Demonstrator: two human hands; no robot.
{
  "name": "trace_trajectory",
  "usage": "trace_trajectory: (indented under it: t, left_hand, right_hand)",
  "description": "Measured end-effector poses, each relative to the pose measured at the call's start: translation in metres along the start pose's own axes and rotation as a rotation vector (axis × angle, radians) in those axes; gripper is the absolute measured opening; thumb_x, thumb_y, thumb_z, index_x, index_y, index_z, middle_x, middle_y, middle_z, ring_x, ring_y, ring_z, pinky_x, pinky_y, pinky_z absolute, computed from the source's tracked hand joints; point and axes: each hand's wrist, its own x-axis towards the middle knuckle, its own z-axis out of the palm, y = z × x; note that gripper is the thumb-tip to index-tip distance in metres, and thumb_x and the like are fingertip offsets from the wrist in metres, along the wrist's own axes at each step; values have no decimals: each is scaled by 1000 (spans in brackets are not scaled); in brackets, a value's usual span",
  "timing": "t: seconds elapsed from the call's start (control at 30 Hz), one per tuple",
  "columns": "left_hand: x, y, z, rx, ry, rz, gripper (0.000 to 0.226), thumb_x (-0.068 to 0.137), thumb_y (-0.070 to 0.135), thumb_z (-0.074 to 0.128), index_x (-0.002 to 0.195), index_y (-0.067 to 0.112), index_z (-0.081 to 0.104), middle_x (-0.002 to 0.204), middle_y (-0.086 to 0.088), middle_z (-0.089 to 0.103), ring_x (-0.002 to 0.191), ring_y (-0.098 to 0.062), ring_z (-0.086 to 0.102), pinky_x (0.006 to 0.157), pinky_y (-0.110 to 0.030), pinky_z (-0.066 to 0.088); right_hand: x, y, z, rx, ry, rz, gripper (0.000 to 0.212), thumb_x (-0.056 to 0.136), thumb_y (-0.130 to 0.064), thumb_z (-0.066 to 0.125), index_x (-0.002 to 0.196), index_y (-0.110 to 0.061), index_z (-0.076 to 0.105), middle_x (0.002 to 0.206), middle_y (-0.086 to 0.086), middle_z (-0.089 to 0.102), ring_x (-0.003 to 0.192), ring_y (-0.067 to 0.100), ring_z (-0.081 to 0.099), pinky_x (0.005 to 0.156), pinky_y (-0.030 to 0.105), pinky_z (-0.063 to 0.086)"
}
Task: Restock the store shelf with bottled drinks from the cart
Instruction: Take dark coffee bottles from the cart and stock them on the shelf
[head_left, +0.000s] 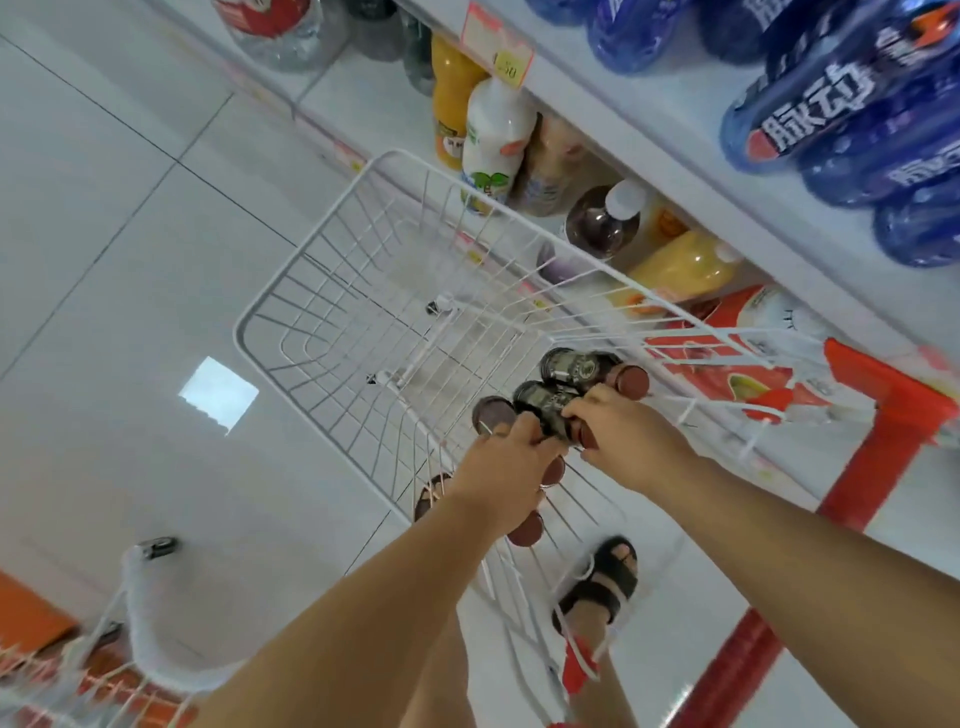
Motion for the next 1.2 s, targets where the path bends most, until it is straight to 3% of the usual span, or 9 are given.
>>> trace_trajectory:
  t: [0.1,0.23,0.4,0.53,0.67,0.8,0.87,0.97,1.2]
  left_hand:
    - [5,-1,-2,-51,26,-34,46,83,13,59,126,23,44,123,-6,37,88,-30,56,69,-33,45]
    - [-19,-13,-33,-217,93,-126,45,77,18,64,118,26,48,120,-1,39,82,-28,60,71,-36,53]
    - [-75,24,-110,-236,361,-27,33,73,29,67,103,25,56,106,7,49,74,-25,60,64,-36,52]
    - [-126,85,-186,-214,605,51,32,72,34,65,101,24,57,99,6,59,80,-20,60,67,-33,50]
    - [-170,172,-256,-211,880,245,38,68,37,64,101,19,60,95,4,62,83,-17,59,70,-30,47]
    - [-200,276,-309,-198,1056,488,46,72,34,65,114,15,61,105,1,65,93,-9,56,78,-17,44]
    - [-213,326,-328,-202,1120,606,46,75,33,67,117,14,60,106,1,64,97,-8,53,80,-8,38]
    - [-228,397,-348,-188,1238,792,37,79,32,64,110,12,62,100,5,62,93,-8,56,82,-13,42]
    - [-247,548,-356,-156,1376,1113,33,86,28,59,112,9,60,102,-1,61,93,-5,53,83,-5,38]
  right_hand:
    - [-1,0,1,30,72,-12,37,84,-14,58,120,-17,52,120,6,44,91,33,59,75,44,52]
    - [-24,-4,-13,160,166,-27,41,77,-18,64,117,-20,56,124,4,44,96,31,57,79,42,51]
    - [-99,-6,-56,389,385,-63,31,74,-21,70,103,-21,59,108,-4,46,97,20,54,80,29,44]
    - [-183,-2,-119,482,632,-52,30,69,-23,79,92,-20,61,103,-3,48,98,20,55,84,30,43]
    - [-277,12,-186,505,982,-127,35,60,-6,83,89,-11,63,90,1,55,84,16,54,75,16,37]
    - [-383,44,-236,633,1230,-227,45,71,-16,78,104,-30,51,101,-20,54,91,-10,51,79,-1,33]
    - [-435,62,-253,613,1375,-267,43,74,-25,75,106,-36,49,105,-24,54,96,-13,51,81,0,34]
    - [-507,90,-268,499,1598,-243,41,75,-34,71,111,-34,52,103,-13,60,96,1,55,84,8,40]
    - [-630,159,-256,188,2071,-157,37,81,-29,66,115,-24,53,107,-7,53,100,14,53,91,18,41]
